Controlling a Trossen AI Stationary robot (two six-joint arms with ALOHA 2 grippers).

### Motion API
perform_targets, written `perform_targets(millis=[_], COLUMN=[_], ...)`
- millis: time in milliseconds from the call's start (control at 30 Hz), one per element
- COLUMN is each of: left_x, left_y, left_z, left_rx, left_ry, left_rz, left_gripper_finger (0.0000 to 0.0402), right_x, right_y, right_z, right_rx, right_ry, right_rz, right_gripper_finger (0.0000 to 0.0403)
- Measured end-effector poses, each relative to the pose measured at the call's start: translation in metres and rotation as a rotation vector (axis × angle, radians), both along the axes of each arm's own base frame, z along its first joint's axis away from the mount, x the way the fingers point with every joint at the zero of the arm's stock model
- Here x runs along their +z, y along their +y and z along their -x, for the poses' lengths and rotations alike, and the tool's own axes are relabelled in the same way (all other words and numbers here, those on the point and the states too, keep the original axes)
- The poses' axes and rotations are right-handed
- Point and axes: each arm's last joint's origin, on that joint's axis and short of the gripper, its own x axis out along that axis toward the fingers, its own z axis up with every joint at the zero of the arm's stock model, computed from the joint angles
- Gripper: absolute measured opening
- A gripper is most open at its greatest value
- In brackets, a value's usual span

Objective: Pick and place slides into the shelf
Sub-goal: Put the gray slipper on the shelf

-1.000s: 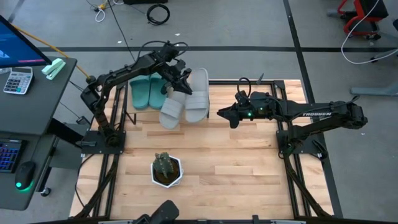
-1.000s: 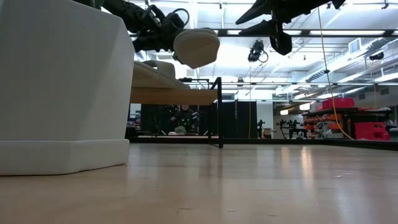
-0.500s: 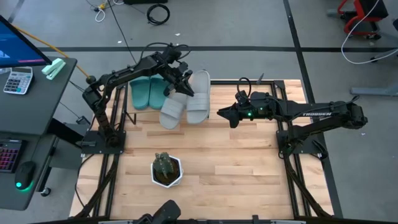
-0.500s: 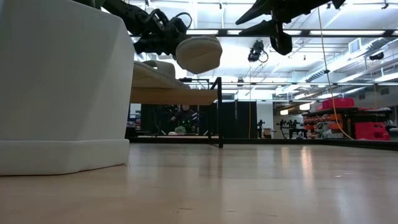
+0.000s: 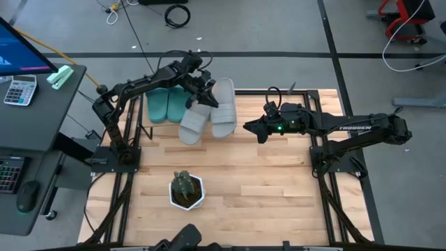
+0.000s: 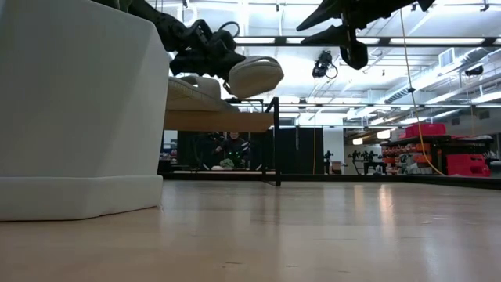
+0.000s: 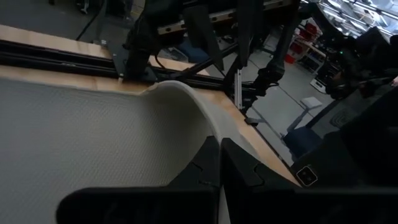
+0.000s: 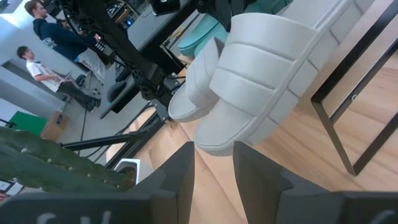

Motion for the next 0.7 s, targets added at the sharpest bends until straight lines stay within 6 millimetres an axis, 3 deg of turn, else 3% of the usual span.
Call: perform_targets(millis=[133,367,500,700], left_x=[-0.004,-0.028,-0.027,-0.023], left_y=[0.001,-0.001,-0.001,0.016], left_z=[0.003,0.010,0.009,0.018], left_rx=[0.005,0.003,0.022,0.122], left_ry=[0.011,0.051,0.052,0.068], left_rz=[0.011,0.059,0.036,0.043], left_gripper_finger=[0.0005,0.0005,0.0005,0.0005], right_x=[0.000,0.000,0.000,0.000], right_y=[0.000,0.000,0.000,0.000], right_z=[0.000,0.000,0.000,0.000], right_rx=[0.000,0.000,-0.001,-0.003], right_ry=[0.000,0.000,-0.001,0.004], right_rz=[0.000,-0.001,-0.006,-0.010], right_gripper_finger=[0.0116,0.0116,0.0116,0.0116])
